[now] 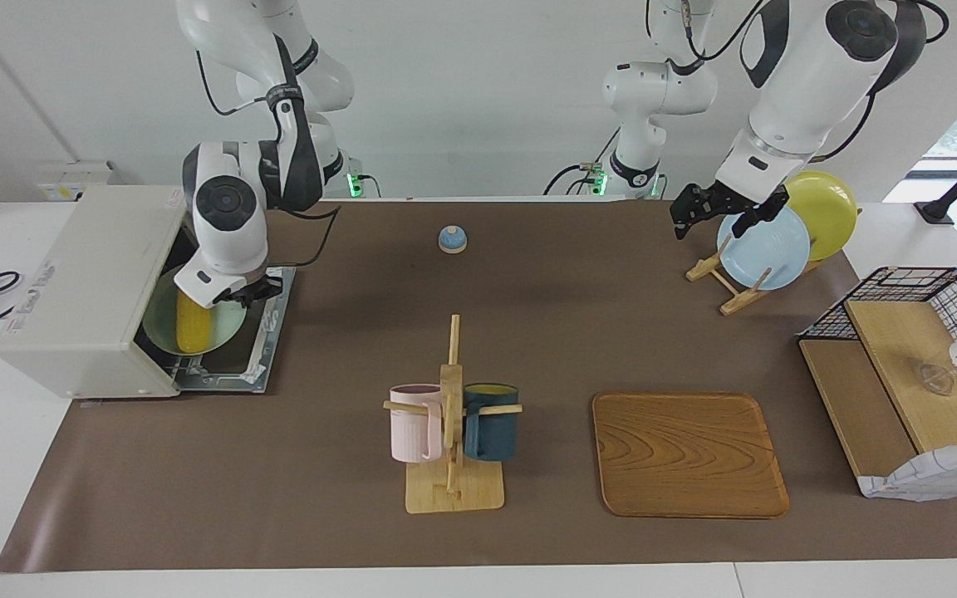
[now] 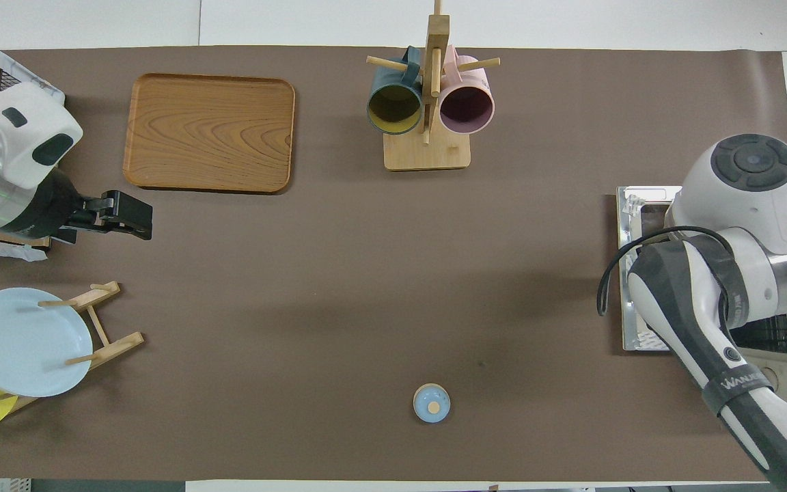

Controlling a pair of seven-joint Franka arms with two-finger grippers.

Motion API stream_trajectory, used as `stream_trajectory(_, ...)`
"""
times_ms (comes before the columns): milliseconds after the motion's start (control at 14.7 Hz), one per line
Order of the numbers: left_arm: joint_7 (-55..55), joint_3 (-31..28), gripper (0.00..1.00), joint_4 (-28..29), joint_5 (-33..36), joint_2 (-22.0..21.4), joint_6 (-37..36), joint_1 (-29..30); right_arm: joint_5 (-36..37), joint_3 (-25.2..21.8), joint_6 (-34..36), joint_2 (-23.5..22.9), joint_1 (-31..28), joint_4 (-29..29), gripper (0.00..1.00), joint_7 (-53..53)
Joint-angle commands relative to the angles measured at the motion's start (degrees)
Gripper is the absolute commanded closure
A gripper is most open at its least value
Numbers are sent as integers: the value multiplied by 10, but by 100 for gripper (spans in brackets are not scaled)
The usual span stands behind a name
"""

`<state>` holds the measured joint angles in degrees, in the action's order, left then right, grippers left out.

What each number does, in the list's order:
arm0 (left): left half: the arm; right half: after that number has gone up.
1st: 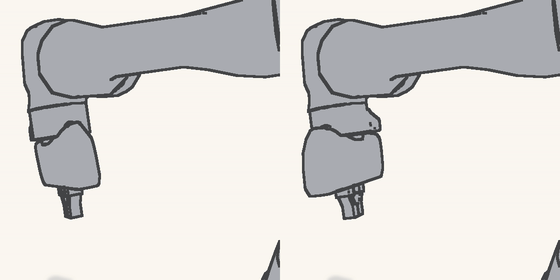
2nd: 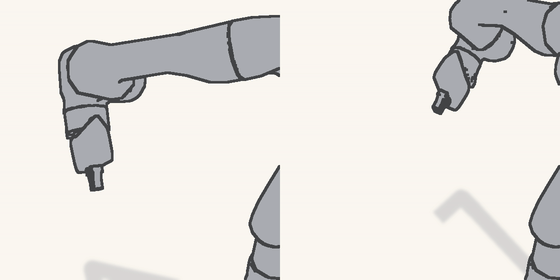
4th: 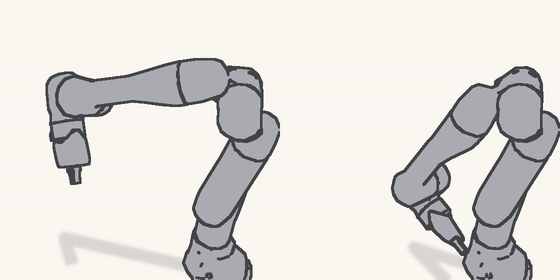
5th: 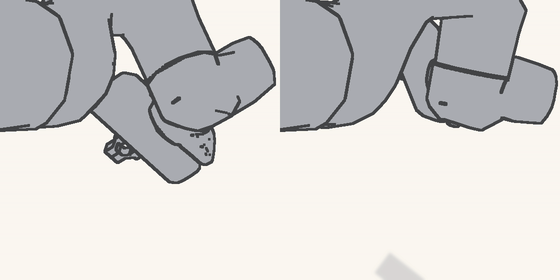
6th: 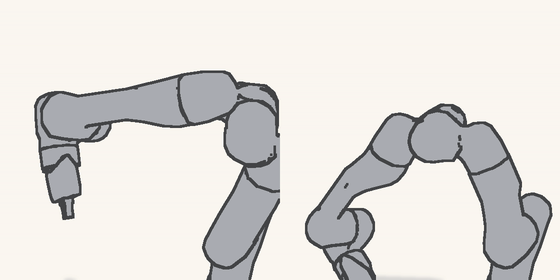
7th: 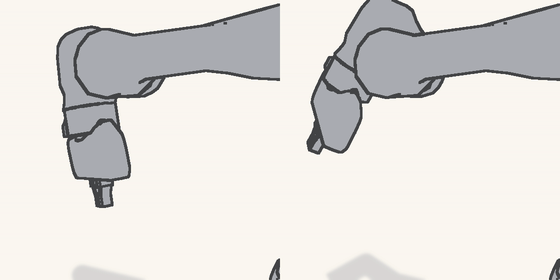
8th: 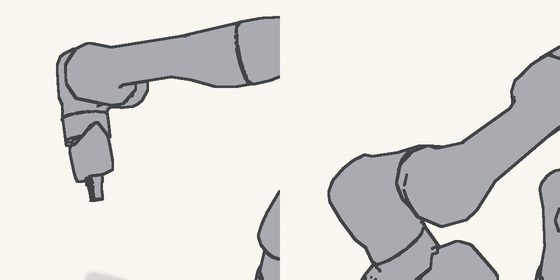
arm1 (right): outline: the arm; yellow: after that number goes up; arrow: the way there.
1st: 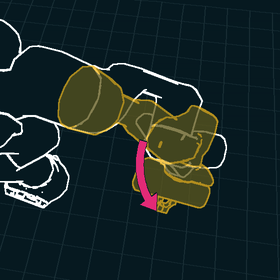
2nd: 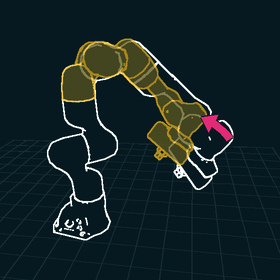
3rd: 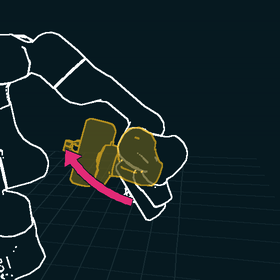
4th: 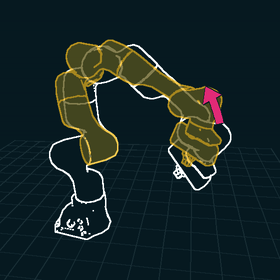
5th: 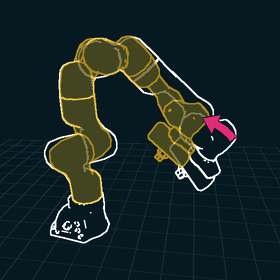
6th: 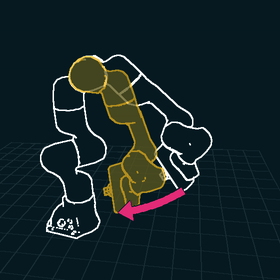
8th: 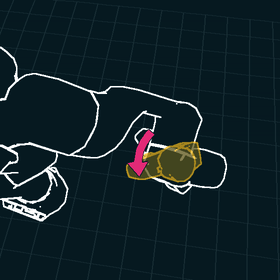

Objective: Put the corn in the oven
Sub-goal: 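Insert the corn into the oven and open the right gripper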

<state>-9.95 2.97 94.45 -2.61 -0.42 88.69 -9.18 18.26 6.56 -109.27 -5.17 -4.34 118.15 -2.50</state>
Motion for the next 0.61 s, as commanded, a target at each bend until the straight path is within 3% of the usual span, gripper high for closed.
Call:
stream_trajectory(0, 18, 4, 0, 10, 9, -13, 0, 12, 4, 8, -5, 20, -11, 23, 100, 19)
stream_trajectory(408, 35, 10, 0, 10, 13, -12, -3, 33, 4, 7, 7, 26, -26, 35, 100, 39)
stream_trajectory(544, 37, 12, 0, 10, 13, -12, -4, 35, 3, 7, 1, 25, -57, 35, 100, 83)
